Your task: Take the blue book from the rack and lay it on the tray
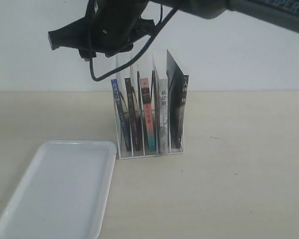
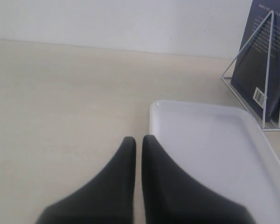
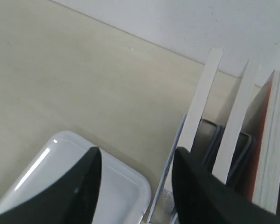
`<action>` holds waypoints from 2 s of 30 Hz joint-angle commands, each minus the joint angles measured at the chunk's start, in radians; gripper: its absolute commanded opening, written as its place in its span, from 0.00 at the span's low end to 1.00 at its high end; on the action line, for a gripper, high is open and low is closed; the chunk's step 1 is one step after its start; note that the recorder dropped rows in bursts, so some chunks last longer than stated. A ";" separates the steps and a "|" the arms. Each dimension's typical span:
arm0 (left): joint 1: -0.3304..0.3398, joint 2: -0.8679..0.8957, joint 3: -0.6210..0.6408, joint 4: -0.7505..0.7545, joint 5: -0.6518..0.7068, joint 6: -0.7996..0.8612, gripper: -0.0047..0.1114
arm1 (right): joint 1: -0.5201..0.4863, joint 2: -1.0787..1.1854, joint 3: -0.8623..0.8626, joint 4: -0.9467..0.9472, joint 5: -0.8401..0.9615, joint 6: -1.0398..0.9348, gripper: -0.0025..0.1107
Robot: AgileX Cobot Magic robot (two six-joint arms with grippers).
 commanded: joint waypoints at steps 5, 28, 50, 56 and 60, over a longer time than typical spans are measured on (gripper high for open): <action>-0.004 -0.003 0.004 -0.004 -0.002 -0.007 0.08 | -0.012 0.068 -0.059 -0.045 0.037 0.023 0.43; -0.004 -0.003 0.004 -0.004 -0.002 -0.007 0.08 | -0.029 0.124 -0.059 -0.090 0.006 0.052 0.37; -0.004 -0.003 0.004 -0.004 -0.002 -0.007 0.08 | -0.040 0.157 -0.059 -0.119 0.025 0.097 0.37; -0.004 -0.003 0.004 -0.004 -0.002 -0.007 0.08 | -0.038 0.172 -0.059 -0.114 0.015 0.097 0.36; -0.004 -0.003 0.004 -0.004 -0.002 -0.007 0.08 | -0.038 0.174 -0.059 -0.114 0.015 0.099 0.36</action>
